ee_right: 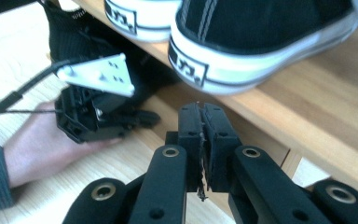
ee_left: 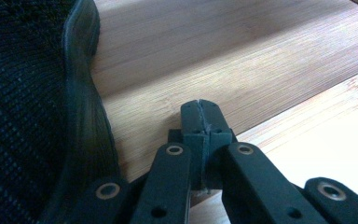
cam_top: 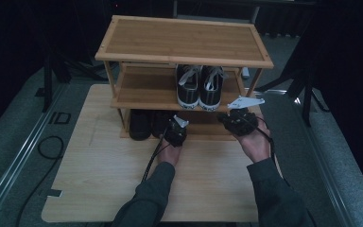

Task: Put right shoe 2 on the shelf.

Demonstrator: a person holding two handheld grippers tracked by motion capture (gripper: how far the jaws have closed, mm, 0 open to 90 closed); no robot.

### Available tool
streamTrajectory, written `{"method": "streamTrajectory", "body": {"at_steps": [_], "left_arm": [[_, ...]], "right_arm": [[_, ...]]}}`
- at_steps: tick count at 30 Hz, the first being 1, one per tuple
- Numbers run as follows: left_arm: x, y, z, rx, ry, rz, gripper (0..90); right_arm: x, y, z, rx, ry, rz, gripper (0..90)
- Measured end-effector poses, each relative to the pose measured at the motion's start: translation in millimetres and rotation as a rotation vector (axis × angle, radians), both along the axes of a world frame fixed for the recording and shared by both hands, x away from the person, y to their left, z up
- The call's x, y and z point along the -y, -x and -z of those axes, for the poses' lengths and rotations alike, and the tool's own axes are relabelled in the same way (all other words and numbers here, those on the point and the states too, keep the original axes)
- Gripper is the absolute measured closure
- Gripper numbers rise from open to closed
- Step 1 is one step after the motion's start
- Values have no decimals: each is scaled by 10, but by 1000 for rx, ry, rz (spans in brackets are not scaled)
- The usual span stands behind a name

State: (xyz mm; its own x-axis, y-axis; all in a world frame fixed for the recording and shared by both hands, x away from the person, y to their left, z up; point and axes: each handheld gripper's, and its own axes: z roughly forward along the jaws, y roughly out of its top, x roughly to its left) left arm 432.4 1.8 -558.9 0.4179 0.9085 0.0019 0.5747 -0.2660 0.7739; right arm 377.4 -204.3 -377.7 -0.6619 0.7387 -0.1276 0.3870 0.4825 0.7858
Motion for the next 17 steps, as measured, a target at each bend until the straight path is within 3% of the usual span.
{"method": "streamTrajectory", "body": {"at_steps": [17], "left_arm": [[-5,2,-3,-1,-12,6,899]], "right_arm": [[61,-55,351,-99,21,22,843]]}}
